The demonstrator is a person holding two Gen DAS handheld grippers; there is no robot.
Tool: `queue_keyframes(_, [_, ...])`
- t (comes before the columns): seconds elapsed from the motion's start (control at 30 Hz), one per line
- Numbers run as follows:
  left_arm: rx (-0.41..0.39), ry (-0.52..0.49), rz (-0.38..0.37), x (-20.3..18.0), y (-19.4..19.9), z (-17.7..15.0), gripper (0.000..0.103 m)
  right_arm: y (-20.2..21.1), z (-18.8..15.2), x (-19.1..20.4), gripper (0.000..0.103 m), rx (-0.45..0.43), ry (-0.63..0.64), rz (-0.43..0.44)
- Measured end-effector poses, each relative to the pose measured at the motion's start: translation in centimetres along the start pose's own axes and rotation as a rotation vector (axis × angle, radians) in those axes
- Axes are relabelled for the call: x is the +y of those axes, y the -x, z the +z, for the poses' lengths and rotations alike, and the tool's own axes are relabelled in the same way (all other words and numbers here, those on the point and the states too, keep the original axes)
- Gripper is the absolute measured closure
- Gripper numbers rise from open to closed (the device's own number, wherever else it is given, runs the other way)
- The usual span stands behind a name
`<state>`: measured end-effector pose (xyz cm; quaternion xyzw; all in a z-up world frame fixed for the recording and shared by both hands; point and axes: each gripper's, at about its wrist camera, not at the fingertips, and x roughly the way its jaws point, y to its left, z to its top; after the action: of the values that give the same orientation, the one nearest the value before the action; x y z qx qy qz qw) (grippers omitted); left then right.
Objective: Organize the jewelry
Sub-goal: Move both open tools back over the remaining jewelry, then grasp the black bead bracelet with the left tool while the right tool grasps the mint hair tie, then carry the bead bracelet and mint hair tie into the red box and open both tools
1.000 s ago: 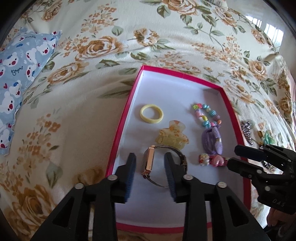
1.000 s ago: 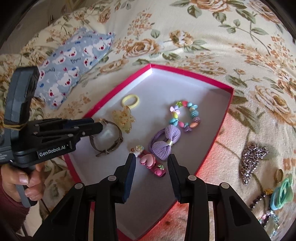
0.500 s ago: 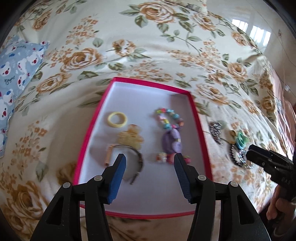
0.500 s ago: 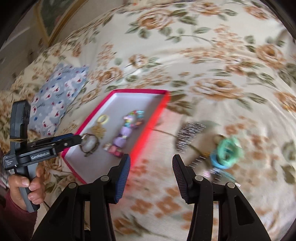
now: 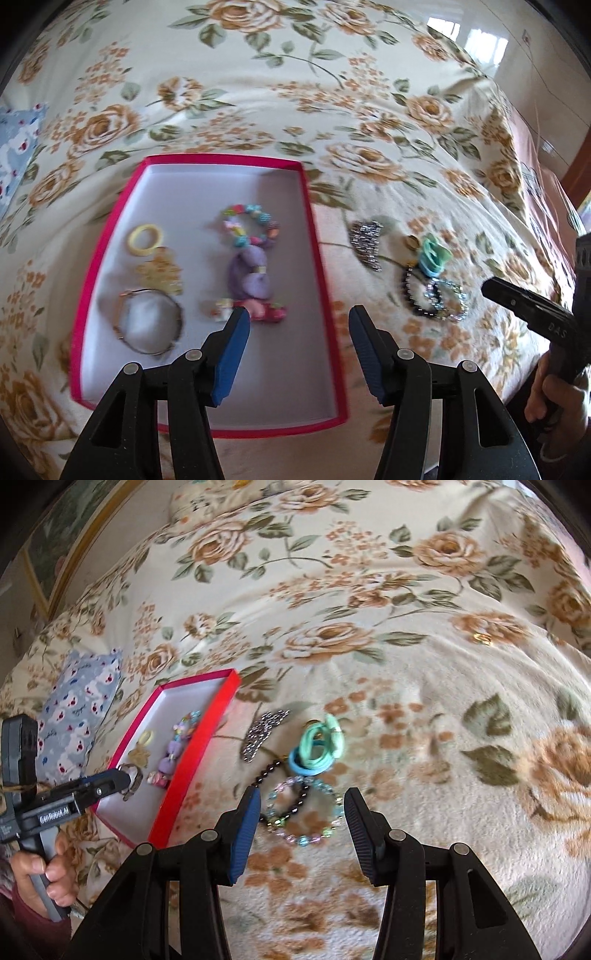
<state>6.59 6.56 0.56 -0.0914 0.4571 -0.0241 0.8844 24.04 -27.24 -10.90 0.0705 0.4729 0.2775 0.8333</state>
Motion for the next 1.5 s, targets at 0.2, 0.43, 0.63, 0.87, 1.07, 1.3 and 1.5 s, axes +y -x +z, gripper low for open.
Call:
queue_keyframes(0.2, [0.033, -0.060, -0.019, -2.6, -2.2, 0.9, 0.047, -0.7, 0.7, -1.2, 0.055, -0.002, -0.029, 0.016])
queue_keyframes(0.43, [0.083, -0.117, -0.048, -5.7, -6.0, 2.4, 0.048, -2.9, 2.2, -1.8, 0.063, 0.013, -0.033, 0.024])
queue_keyframes(0.63, [0.126, -0.167, -0.061, -8.0, -9.8, 3.7, 0.049, -5.0, 3.3, -2.4, 0.069, 0.039, -0.031, 0.018])
queue_keyframes(0.87, [0.182, -0.231, -0.062, -10.2, -13.6, 4.2, 0.064, -7.3, 3.7, -3.7, 0.083, 0.077, -0.060, 0.019])
queue_keyframes(1.07, [0.175, -0.244, -0.070, -10.7, -15.1, 4.3, 0.083, -7.0, 3.7, -3.7, 0.092, 0.066, -0.049, 0.014])
queue_keyframes(1.3, [0.132, -0.234, -0.101, -10.2, -13.6, 3.8, 0.096, -4.5, 4.0, -3.4, 0.096, 0.004, -0.048, 0.013])
queue_keyframes(1.5, [0.079, -0.202, -0.119, -9.1, -10.2, 3.3, 0.097, -2.3, 3.9, -2.8, 0.096, -0.027, -0.040, 0.026])
